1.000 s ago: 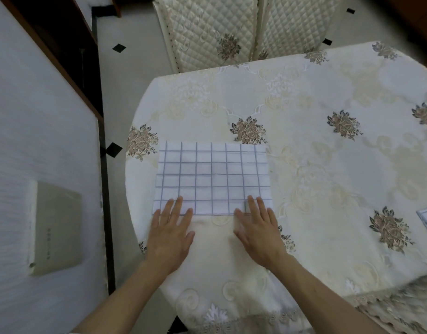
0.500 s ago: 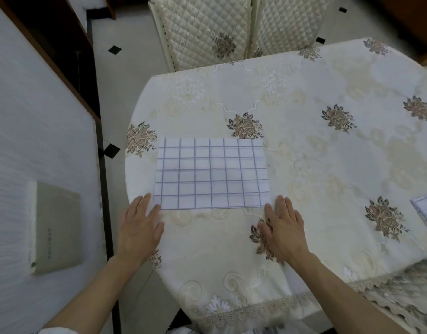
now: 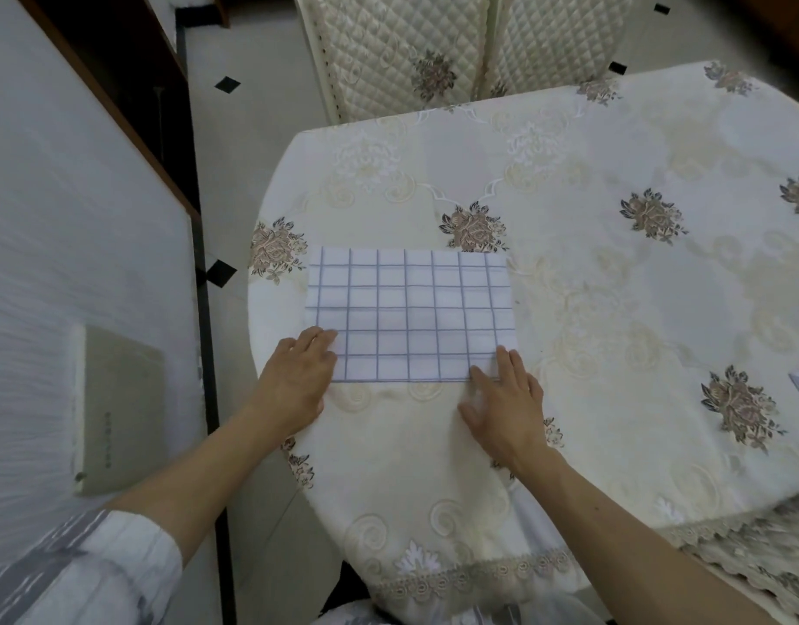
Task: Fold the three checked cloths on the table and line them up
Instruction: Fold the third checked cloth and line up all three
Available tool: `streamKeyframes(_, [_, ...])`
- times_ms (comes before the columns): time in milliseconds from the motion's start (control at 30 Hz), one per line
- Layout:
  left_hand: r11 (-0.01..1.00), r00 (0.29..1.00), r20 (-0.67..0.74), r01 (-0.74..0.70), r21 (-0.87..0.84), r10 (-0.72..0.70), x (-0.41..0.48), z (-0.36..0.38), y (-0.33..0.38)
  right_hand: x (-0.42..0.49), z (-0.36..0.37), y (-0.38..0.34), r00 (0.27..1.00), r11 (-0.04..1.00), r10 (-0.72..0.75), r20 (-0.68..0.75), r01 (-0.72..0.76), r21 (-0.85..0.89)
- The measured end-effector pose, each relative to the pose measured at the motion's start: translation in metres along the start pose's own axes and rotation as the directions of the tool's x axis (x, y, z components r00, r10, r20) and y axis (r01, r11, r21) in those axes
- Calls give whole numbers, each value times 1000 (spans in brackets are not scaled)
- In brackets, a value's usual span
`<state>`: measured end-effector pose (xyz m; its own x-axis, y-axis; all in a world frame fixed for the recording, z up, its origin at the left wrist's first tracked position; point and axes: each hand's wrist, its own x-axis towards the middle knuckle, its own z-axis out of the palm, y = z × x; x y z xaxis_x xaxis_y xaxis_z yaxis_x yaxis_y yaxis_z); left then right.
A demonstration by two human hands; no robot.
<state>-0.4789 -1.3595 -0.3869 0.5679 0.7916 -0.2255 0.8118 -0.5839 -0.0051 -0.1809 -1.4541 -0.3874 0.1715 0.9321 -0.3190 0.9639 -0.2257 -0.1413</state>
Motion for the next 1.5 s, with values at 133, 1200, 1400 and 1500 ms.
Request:
streamKeyframes(133, [999,1000,-22,-11,47,12,5,-2,2,3,-5,-3,1000,999,7,30,-6,-32])
streamKeyframes(1200, [629,915,-388,-238,-740,-111,4,-59,77,-16,-77,-45,931,876,-288,-223,350,332])
streamKeyframes(1400, [725,940,-336,-195,-660,-53,4,-36,51,-32,-90,-21,948,818,-182,-263,294,495])
streamKeyframes(1500, [738,941,-337,-209,-641,-25,6,-29,44,-42,-93,-6,943,777,-119,-311,283,562])
